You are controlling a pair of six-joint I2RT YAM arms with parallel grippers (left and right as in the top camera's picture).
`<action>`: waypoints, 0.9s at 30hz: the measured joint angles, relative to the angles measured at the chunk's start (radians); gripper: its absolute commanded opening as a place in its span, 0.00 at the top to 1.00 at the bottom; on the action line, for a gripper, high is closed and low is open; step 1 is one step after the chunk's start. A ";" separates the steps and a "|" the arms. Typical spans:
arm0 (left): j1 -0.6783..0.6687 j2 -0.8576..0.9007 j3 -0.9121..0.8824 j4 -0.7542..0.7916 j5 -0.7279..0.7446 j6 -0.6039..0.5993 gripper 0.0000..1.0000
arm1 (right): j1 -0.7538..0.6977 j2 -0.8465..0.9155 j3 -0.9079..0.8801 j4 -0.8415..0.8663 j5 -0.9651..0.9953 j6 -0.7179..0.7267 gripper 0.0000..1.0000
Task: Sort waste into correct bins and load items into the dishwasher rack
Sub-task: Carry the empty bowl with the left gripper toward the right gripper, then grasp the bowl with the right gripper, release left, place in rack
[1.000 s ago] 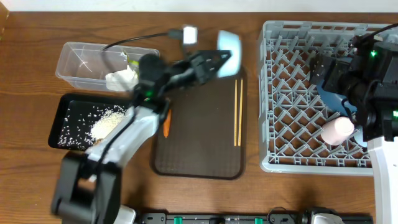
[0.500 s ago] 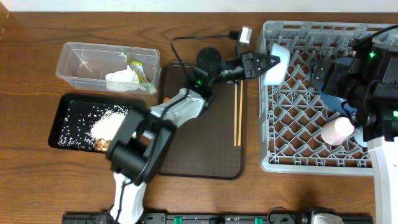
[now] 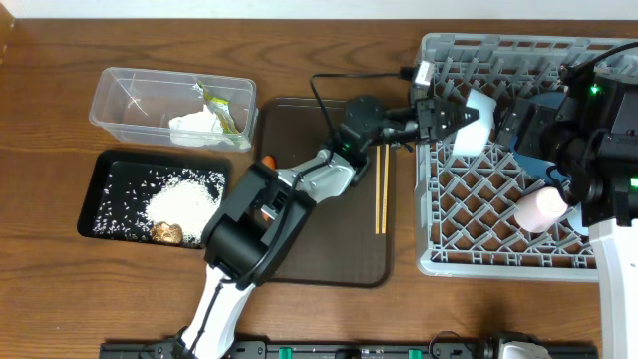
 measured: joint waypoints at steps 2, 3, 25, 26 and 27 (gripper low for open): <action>-0.010 0.000 0.000 0.000 -0.007 -0.006 0.94 | 0.000 0.000 0.000 -0.002 0.000 0.000 0.01; -0.016 0.000 0.000 0.000 -0.010 -0.013 0.94 | 0.000 0.000 0.000 -0.003 0.000 0.000 0.01; 0.019 0.109 0.005 0.000 -0.066 -0.152 0.01 | 0.000 0.000 0.000 -0.034 0.000 0.000 0.01; 0.031 0.109 0.005 0.000 -0.061 -0.152 0.02 | 0.000 0.000 0.000 -0.033 0.000 0.000 0.01; 0.040 0.109 0.005 0.000 -0.064 -0.160 0.02 | 0.000 0.000 0.000 -0.033 0.000 0.000 0.01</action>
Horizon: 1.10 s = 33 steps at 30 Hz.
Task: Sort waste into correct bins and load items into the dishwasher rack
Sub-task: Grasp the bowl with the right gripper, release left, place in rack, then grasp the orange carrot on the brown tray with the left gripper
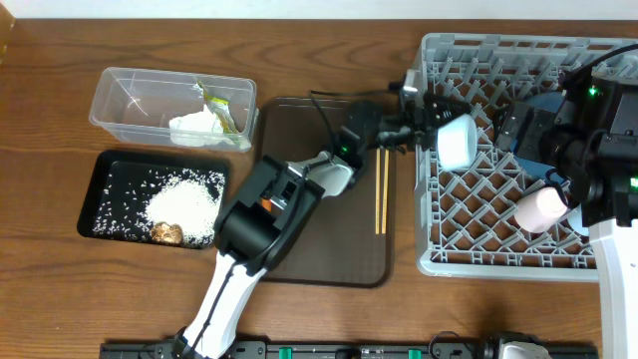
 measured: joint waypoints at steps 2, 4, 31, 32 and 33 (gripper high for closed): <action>0.022 0.000 0.000 0.001 0.004 -0.003 0.02 | 0.000 0.000 0.000 0.003 0.000 0.000 0.01; 0.045 0.000 0.000 0.001 0.006 -0.002 0.02 | 0.000 0.000 0.000 0.004 0.000 0.000 0.01; 0.415 -0.517 0.031 -1.169 0.010 0.740 0.02 | 0.029 0.000 0.000 0.031 -0.140 -0.052 0.01; 0.421 -0.559 0.033 -1.279 -0.021 0.809 0.02 | 0.042 0.001 0.000 0.034 -0.145 -0.054 0.01; 0.426 -0.600 0.035 -1.384 -0.069 0.878 0.02 | 0.060 0.002 0.000 0.034 -0.150 -0.056 0.01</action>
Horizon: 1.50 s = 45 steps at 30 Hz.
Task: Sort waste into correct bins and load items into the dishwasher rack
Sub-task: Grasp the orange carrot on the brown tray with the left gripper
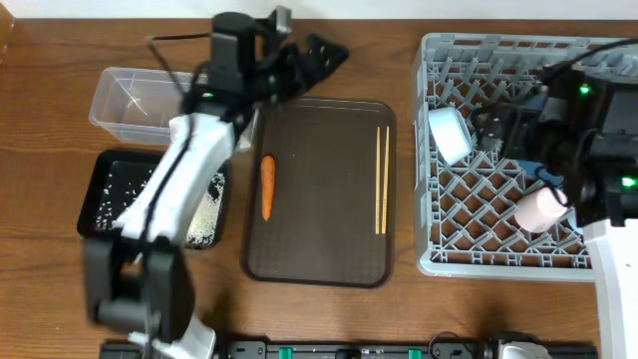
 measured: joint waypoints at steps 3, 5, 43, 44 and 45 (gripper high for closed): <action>0.013 -0.079 0.003 -0.238 -0.136 0.184 0.02 | 0.039 0.000 0.000 0.002 0.002 -0.004 0.01; 0.011 -0.104 0.003 -0.370 -0.219 0.286 0.02 | 0.051 0.002 0.000 0.013 0.011 -0.005 0.01; -0.134 0.206 -0.178 -0.463 -0.710 0.460 0.68 | 0.053 0.072 0.000 0.049 0.037 -0.006 0.01; -0.134 0.206 -0.178 -0.459 -0.710 0.461 0.69 | 0.053 0.072 0.000 0.049 0.037 -0.006 0.01; -0.134 0.206 -0.178 -0.460 -0.708 0.462 0.70 | 0.053 0.072 0.000 0.049 0.037 -0.006 0.01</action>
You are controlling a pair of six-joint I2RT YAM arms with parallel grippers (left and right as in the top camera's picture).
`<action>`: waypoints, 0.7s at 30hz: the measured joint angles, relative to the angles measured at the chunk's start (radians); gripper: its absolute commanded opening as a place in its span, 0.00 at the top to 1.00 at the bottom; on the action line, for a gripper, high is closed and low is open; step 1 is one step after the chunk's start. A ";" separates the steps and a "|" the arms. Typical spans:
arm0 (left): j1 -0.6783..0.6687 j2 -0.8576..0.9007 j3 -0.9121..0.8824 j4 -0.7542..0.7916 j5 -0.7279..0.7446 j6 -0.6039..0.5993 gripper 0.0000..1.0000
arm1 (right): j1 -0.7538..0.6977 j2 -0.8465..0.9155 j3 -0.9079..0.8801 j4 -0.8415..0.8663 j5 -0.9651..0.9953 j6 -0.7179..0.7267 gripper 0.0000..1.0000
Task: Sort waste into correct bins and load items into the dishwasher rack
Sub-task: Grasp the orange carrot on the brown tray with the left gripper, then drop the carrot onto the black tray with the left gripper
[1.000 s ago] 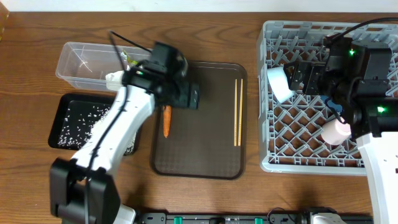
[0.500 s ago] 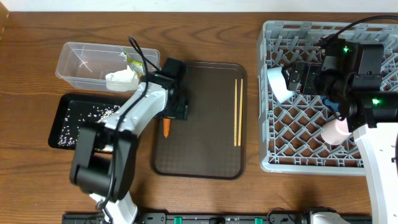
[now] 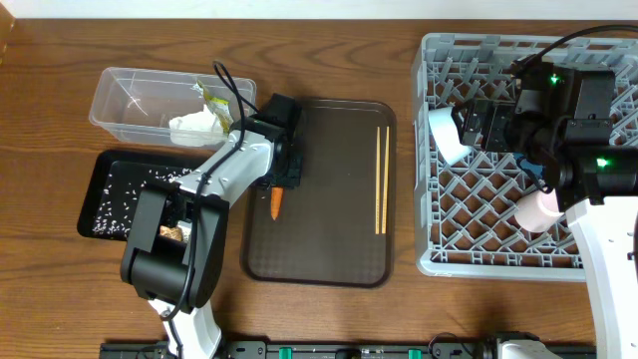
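An orange carrot (image 3: pixel 276 203) lies on the brown tray (image 3: pixel 329 249); only its lower end shows. My left gripper (image 3: pixel 282 178) is down over the carrot's upper part, and its fingers are hidden under the wrist. Two chopsticks (image 3: pixel 381 179) lie side by side on the tray's right. In the grey dishwasher rack (image 3: pixel 439 261) a white bowl (image 3: pixel 442 136) stands on edge at the left. My right gripper (image 3: pixel 469 122) is right beside that bowl, and how its jaws stand is unclear. A pink cup (image 3: pixel 538 208) lies further right in the rack.
A clear plastic bin (image 3: pixel 130 95) at the back left holds tissue and a wrapper. In front of it a black tray (image 3: pixel 110 199) holds rice and a brown scrap. The left arm's base stands at the front left, and cables run over the rack.
My left arm has come from above the clear bin down onto the carrot on the brown tray. The carrot sits slightly lower and further right. My right gripper has shifted left, closer to the white bowl.
My left arm first reached across the tray with its gripper at the white bowl over the rack's left side, then had the bowl lower in the rack. Later the bowl stood alone in the rack and the left arm was at the back. Now it is on the carrot.
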 measured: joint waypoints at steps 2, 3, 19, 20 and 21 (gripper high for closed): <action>0.000 0.000 0.000 -0.006 0.001 -0.003 0.85 | 0.000 0.000 0.000 0.000 0.000 0.000 0.01; 0.000 -0.002 0.000 -0.015 0.002 -0.005 0.88 | 0.000 0.000 0.000 0.000 0.000 0.000 0.01; 0.125 -0.370 0.024 -0.278 -0.105 -0.001 0.88 | 0.000 0.000 0.000 0.000 0.000 0.000 0.01; 0.145 -0.372 0.025 -0.299 -0.120 -0.001 0.87 | 0.000 0.000 0.000 0.000 0.000 0.000 0.01; 0.164 -0.372 0.024 -0.317 -0.132 -0.003 0.88 | 0.000 0.000 0.000 0.000 0.000 0.000 0.01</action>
